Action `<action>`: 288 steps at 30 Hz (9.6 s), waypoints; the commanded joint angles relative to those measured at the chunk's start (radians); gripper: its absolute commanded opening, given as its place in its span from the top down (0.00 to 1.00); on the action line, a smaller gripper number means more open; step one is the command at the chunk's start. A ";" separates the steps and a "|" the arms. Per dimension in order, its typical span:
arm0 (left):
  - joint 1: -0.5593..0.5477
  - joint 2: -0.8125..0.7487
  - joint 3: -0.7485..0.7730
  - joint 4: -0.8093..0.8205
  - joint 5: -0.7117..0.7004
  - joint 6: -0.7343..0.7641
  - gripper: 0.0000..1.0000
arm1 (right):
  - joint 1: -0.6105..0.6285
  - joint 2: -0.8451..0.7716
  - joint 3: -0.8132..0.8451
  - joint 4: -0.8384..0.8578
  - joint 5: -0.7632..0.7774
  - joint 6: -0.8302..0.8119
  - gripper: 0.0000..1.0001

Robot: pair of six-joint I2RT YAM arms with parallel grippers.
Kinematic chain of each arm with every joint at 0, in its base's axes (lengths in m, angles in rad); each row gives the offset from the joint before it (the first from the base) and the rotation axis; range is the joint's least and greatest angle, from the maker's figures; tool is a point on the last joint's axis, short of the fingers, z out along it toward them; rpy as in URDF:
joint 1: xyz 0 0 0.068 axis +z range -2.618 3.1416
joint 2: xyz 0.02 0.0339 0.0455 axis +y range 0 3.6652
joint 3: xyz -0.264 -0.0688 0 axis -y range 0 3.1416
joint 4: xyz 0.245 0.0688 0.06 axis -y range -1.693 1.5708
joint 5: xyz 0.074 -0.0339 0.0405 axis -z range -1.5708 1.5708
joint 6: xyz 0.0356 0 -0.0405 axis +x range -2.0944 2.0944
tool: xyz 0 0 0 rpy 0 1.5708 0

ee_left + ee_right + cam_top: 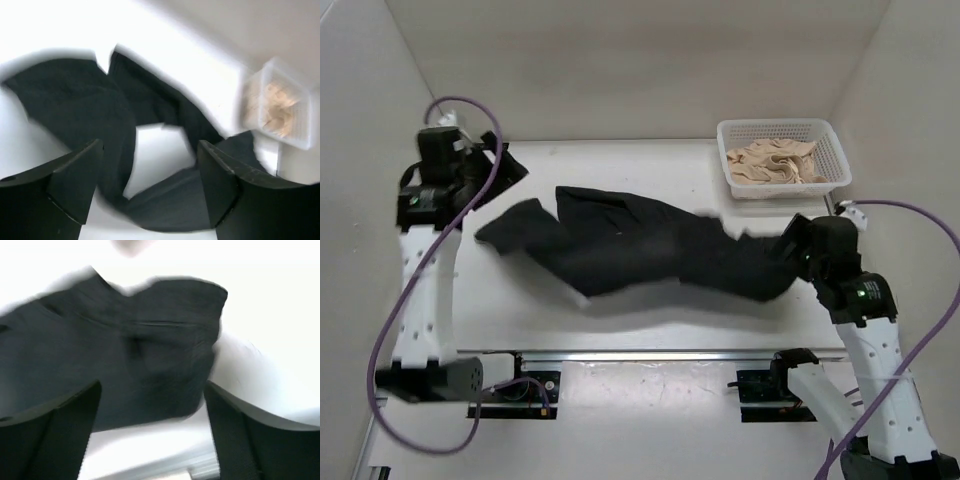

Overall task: Fold and stack the trousers
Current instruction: Flatten the trousers out, then fold the trousers

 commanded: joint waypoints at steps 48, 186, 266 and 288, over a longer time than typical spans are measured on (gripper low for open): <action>0.311 0.525 -0.583 0.195 0.017 -0.119 0.90 | 0.136 1.207 0.552 0.076 -0.004 0.086 1.00; -0.054 1.091 1.024 0.055 -0.080 -0.099 0.90 | 0.072 0.614 0.060 0.090 -0.170 -0.075 0.48; 0.272 0.523 -0.017 0.078 -0.239 -0.082 0.30 | -0.122 0.427 -0.064 0.104 -0.225 -0.083 0.11; 0.416 0.666 -0.431 0.106 -0.199 -0.099 0.27 | -0.103 0.142 -0.181 -0.088 -0.254 0.011 0.04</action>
